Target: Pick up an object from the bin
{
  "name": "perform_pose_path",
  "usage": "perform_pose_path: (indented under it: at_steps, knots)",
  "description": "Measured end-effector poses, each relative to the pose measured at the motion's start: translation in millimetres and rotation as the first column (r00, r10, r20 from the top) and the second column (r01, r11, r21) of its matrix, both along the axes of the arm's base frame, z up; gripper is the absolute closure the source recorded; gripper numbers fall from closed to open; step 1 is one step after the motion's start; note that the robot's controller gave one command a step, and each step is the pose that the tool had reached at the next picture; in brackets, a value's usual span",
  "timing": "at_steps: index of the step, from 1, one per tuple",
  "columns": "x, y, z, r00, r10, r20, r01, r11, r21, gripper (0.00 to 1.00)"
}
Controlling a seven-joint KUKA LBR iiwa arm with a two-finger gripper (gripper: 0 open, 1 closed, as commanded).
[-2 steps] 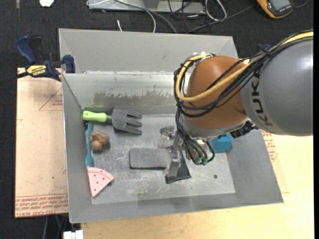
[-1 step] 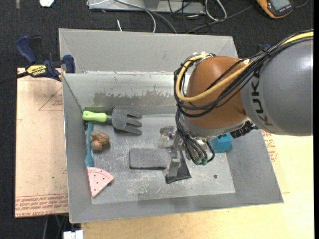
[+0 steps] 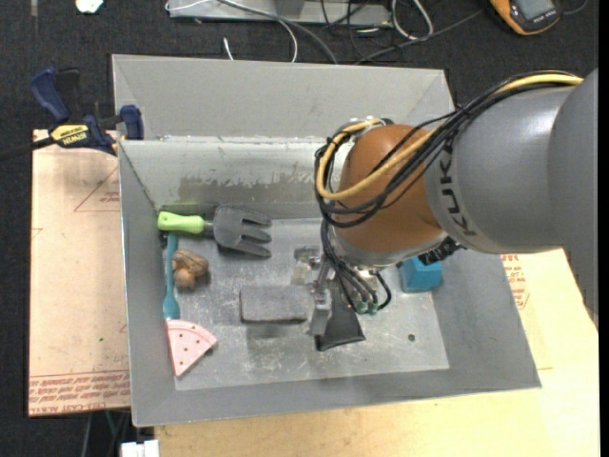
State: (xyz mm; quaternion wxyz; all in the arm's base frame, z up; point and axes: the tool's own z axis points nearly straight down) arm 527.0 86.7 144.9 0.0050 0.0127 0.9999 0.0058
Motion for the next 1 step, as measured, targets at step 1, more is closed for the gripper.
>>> perform_pose_path:
  at_steps: [1]
  knots:
    - [34.2, -2.9, -52.1, 0.998, -0.056, 0.003, 0.056, 0.998, 0.004, 1.0]
